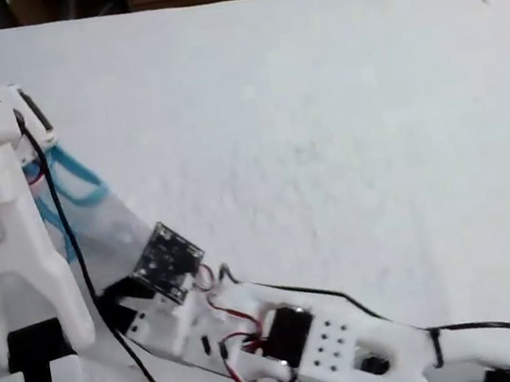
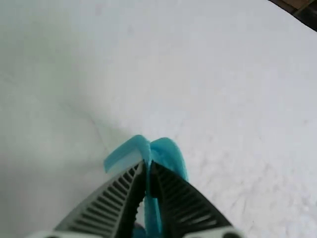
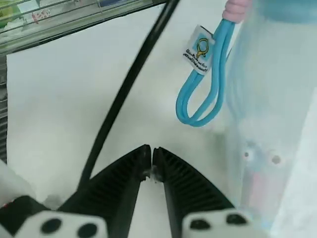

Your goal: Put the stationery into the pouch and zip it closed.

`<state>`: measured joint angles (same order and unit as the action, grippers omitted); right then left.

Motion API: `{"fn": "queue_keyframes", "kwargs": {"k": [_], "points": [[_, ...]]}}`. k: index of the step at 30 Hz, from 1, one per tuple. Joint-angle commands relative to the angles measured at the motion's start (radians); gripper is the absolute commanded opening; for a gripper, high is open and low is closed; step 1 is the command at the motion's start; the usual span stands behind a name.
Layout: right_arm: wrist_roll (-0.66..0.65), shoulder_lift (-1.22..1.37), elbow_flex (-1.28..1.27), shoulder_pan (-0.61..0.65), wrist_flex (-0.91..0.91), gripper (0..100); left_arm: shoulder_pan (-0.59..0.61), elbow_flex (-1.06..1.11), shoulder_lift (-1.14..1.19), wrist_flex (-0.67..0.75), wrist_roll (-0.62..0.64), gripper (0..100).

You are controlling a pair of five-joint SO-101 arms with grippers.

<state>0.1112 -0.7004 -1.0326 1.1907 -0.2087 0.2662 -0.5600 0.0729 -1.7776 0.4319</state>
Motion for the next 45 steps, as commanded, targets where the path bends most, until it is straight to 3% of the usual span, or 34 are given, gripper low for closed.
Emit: {"fn": "queue_keyframes", "kwargs": {"k": [1,6,18,25,29,34,45], "points": [[-0.048,0.154,0.037,0.005,0.182,2.6,-0.004,0.009,0.039,-0.012,0.006,2],[-0.087,0.361,0.158,-0.031,0.318,11.8,0.001,0.009,0.038,-0.012,0.008,2],[-0.087,0.613,0.377,-0.128,0.364,12.5,0.001,0.009,0.038,-0.012,0.008,2],[-0.087,0.723,0.459,-0.173,0.41,26.9,0.001,0.011,0.038,-0.014,0.008,2],[-0.084,0.766,0.502,-0.213,0.414,27.3,0.001,0.011,0.036,-0.014,0.008,2],[0.012,0.811,0.571,-0.237,0.41,27.2,0.001,0.011,0.036,-0.014,0.008,2],[0.015,0.825,0.631,-0.288,0.415,26.9,0.045,0.015,0.036,-0.014,0.006,2]]}}
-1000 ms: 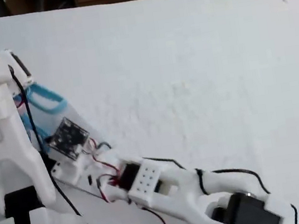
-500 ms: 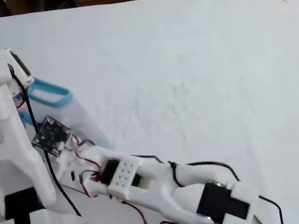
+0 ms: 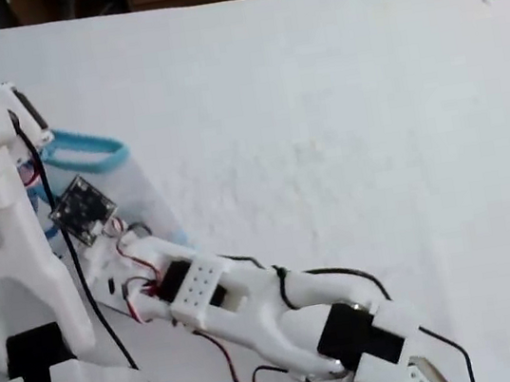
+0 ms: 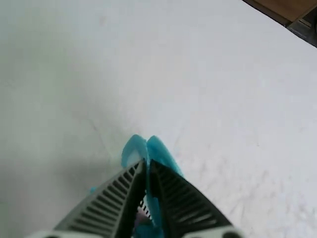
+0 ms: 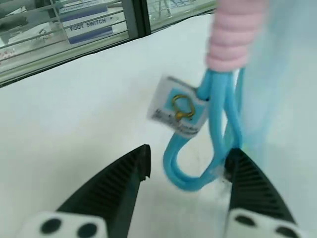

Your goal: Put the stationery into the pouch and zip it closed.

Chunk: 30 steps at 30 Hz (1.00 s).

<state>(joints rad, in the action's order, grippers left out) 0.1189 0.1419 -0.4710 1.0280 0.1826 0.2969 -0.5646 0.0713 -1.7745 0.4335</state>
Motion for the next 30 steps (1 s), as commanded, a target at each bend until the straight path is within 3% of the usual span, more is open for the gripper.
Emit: {"fn": "queue_keyframes", "kwargs": {"k": [1,8,20,30], "points": [[0.008,-0.018,0.072,-0.136,0.024,26.0,0.016,0.029,0.038,-0.017,0.005,2],[0.003,-0.01,0.114,-0.156,0.024,11.8,0.01,0.077,0.038,-0.014,0.005,2],[-0.044,-0.025,0.11,-0.156,0.007,1.5,-0.015,0.075,0.039,-0.002,0.006,2],[-0.046,-0.243,0.107,-0.209,-0.318,1.7,-0.015,0.049,0.045,0.003,0.008,2]]}}
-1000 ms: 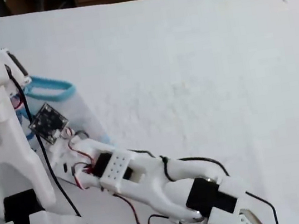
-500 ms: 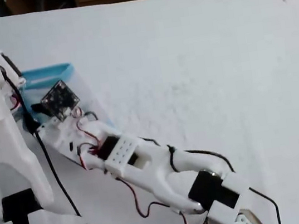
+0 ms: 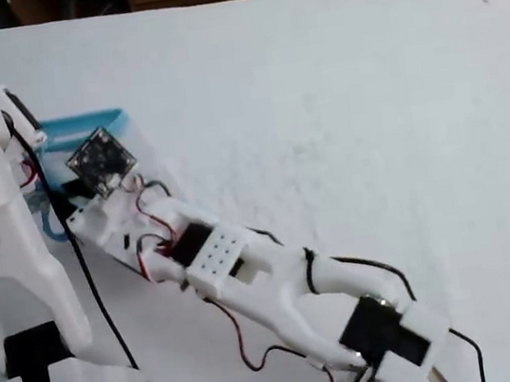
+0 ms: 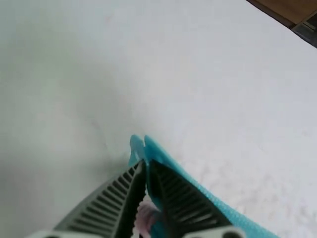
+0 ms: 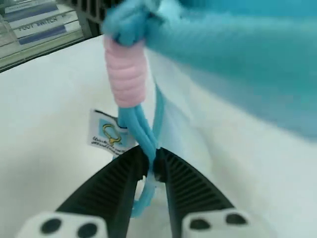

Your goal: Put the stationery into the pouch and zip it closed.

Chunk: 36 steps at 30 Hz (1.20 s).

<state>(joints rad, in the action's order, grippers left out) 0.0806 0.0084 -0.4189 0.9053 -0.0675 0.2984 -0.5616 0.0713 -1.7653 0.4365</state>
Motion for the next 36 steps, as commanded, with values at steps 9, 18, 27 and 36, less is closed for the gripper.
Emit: {"fn": "queue_keyframes", "kwargs": {"k": [9,18,27,36], "points": [[-0.011,-0.556,-0.095,-0.117,-0.257,1.7,-0.016,0.054,0.048,0.025,0.005,2],[-0.244,-0.975,-0.308,-0.142,-0.34,1.7,-0.018,0.054,0.048,0.017,0.005,2],[-0.377,-1.001,-0.345,-0.185,-0.337,1.7,-0.053,0.054,0.047,0.014,-0.002,2],[-0.361,-0.987,-0.328,-0.12,-0.338,2.8,-0.059,0.049,0.047,0.014,0.003,2]]}}
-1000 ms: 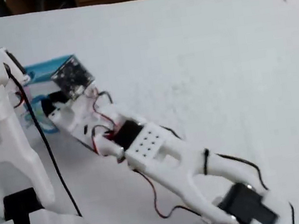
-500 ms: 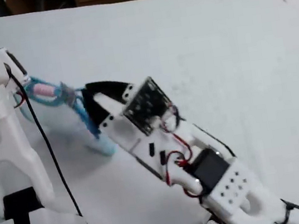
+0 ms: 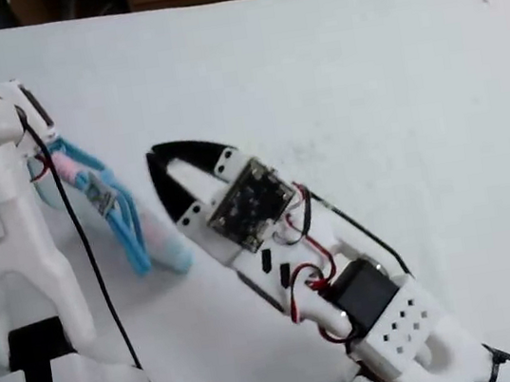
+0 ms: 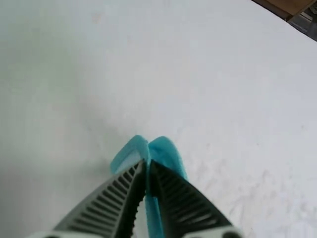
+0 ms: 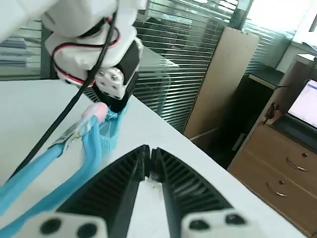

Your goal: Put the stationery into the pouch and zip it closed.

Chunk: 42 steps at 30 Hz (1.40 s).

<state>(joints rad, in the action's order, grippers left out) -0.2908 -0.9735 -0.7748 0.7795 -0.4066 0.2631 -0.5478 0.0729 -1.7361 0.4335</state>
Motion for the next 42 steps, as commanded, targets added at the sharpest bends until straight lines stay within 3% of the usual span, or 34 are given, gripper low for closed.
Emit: {"fn": "queue_keyframes", "kwargs": {"k": [1,6,11,15,21,27,31,42], "points": [[0.032,-0.021,0.031,0.001,-0.002,4.7,-0.024,0.035,0.045,-0.015,0.006,2],[0.092,-0.148,0.075,-0.025,-0.143,20.7,-0.025,0.034,0.045,-0.014,0.008,2],[0.097,-0.251,0.206,0.056,-0.429,20.0,-0.025,0.035,0.045,-0.008,0.008,2],[0.245,-0.268,0.249,0.151,-0.533,20.1,-0.025,0.038,0.045,-0.008,0.008,2],[0.385,-0.242,0.25,0.277,-0.539,20.2,-0.025,0.04,0.045,-0.012,0.008,2],[0.568,-0.105,0.264,0.323,-0.527,21.8,-0.045,0.04,0.045,-0.015,0.008,2],[0.575,-0.022,0.339,0.394,-0.503,27.4,-0.045,0.04,0.045,-0.015,0.008,2],[0.569,0.14,0.348,0.441,-0.437,26.2,-0.047,0.04,0.045,-0.015,0.008,2]]}}
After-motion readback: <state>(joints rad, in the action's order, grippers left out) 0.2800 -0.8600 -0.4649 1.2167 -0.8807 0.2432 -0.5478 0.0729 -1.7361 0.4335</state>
